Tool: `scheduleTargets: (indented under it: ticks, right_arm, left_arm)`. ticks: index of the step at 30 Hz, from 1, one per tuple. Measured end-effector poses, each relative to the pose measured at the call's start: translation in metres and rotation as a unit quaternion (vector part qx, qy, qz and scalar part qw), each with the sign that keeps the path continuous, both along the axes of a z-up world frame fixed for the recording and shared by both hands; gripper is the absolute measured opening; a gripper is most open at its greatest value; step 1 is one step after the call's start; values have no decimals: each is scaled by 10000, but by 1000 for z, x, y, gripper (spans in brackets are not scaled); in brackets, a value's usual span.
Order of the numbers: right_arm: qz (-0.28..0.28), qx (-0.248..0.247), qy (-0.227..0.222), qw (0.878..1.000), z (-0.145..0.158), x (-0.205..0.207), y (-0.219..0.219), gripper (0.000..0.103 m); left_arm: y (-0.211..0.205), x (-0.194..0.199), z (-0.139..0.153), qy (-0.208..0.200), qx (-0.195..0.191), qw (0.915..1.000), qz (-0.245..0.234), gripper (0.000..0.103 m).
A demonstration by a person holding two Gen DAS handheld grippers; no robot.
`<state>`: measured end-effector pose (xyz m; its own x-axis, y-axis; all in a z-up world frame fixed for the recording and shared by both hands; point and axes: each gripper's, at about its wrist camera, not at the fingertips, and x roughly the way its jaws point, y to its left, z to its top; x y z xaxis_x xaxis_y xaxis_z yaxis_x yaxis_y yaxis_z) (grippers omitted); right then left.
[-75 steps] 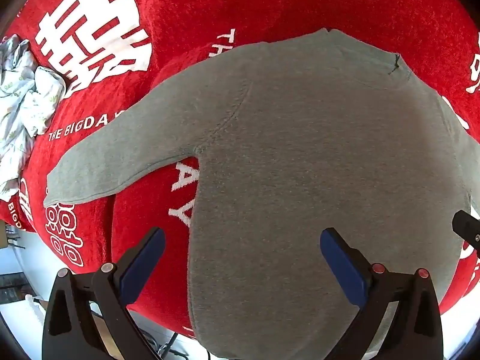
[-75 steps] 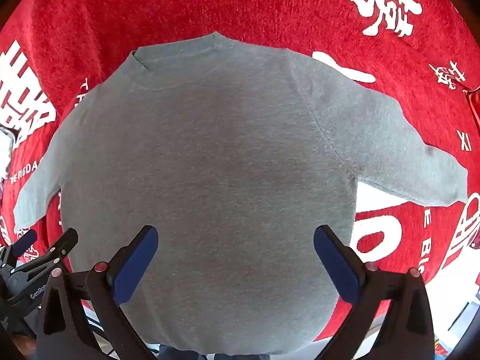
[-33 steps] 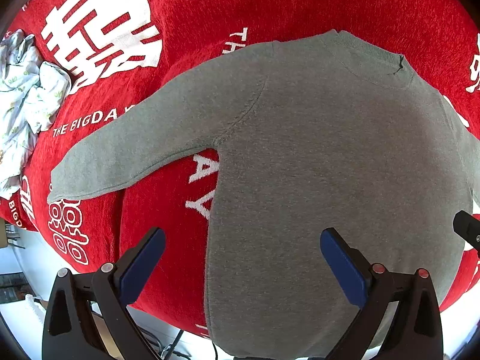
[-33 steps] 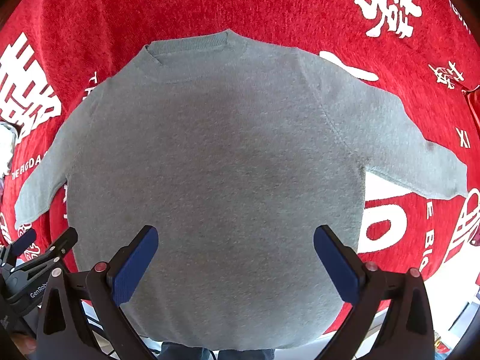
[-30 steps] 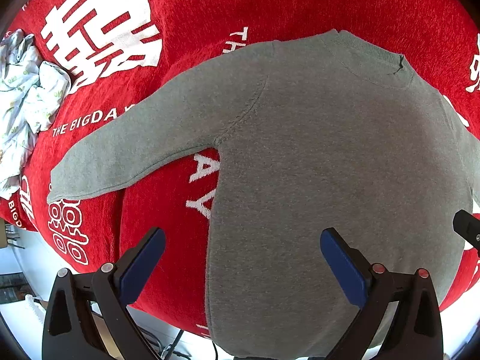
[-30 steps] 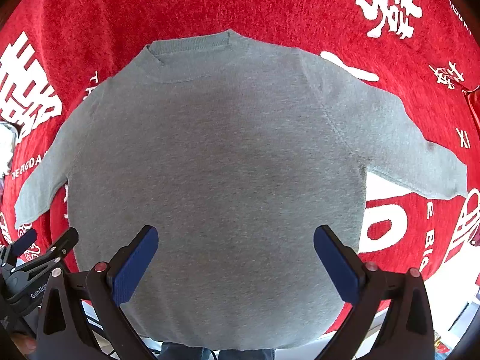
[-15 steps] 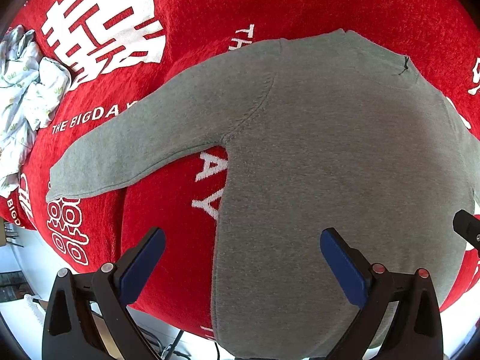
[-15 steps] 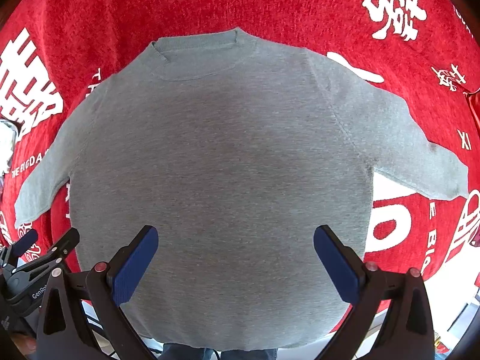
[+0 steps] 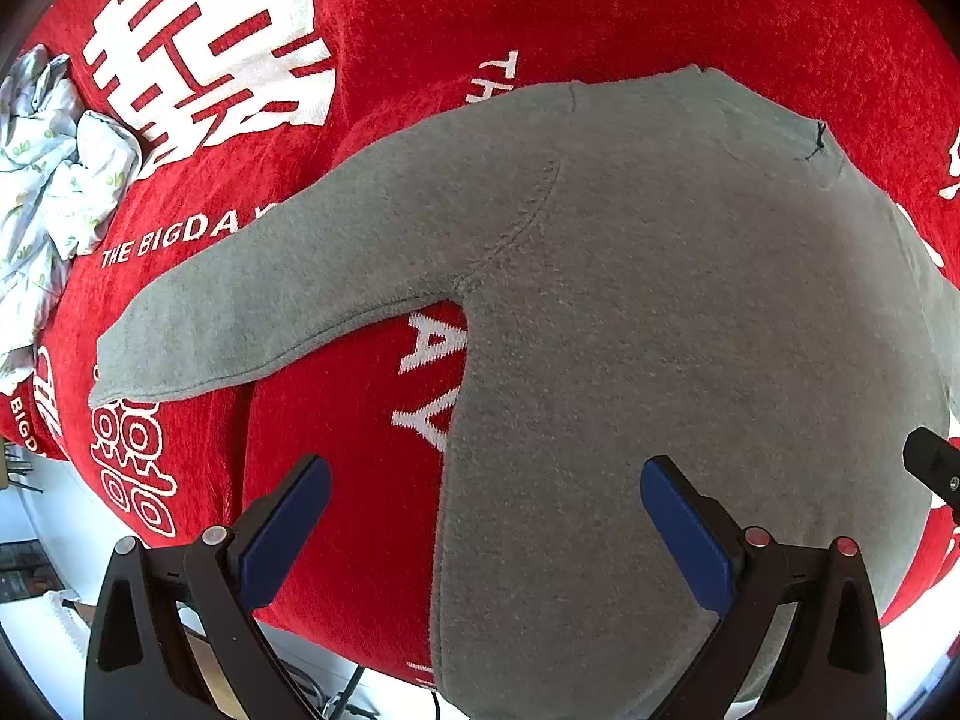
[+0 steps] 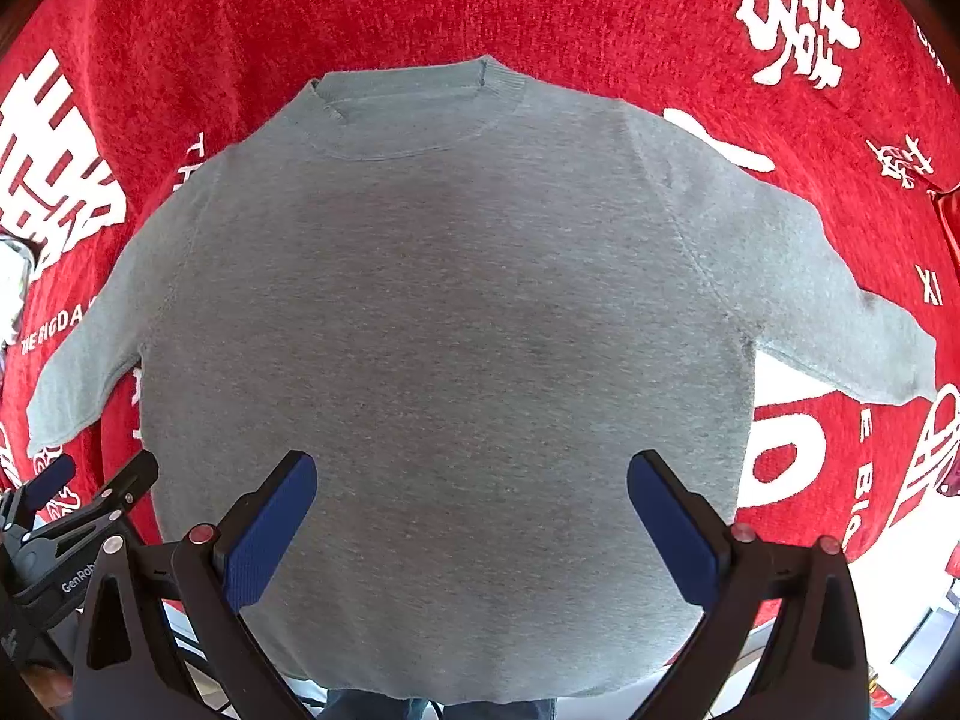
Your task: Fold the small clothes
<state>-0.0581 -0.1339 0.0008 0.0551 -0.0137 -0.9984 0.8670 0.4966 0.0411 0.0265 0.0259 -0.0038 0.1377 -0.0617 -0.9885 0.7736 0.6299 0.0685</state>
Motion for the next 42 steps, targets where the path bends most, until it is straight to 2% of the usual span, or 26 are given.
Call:
scheduleTargets:
  ticks: [8, 30, 37, 39, 42]
  right_arm:
    - [41, 18, 4, 10000, -1, 4, 2, 103]
    - [262, 24, -31, 9996, -2, 19, 10, 103]
    - [550, 49, -308, 9980, 0, 35, 21, 103]
    - [603, 115, -514, 9968, 1, 40, 24, 103]
    - [587, 381, -919, 9933, 0, 45, 28, 103]
  left_arm:
    - [3, 5, -1, -243, -36, 9997, 32, 103]
    - [15, 24, -7, -128, -130, 9996, 194, 103]
    - [40, 56, -9, 87, -599, 9958, 684, 103]
    - [51, 70, -10, 129, -822, 9926, 882, 103]
    - [78, 101, -18, 233, -1122, 9834, 1404, 103]
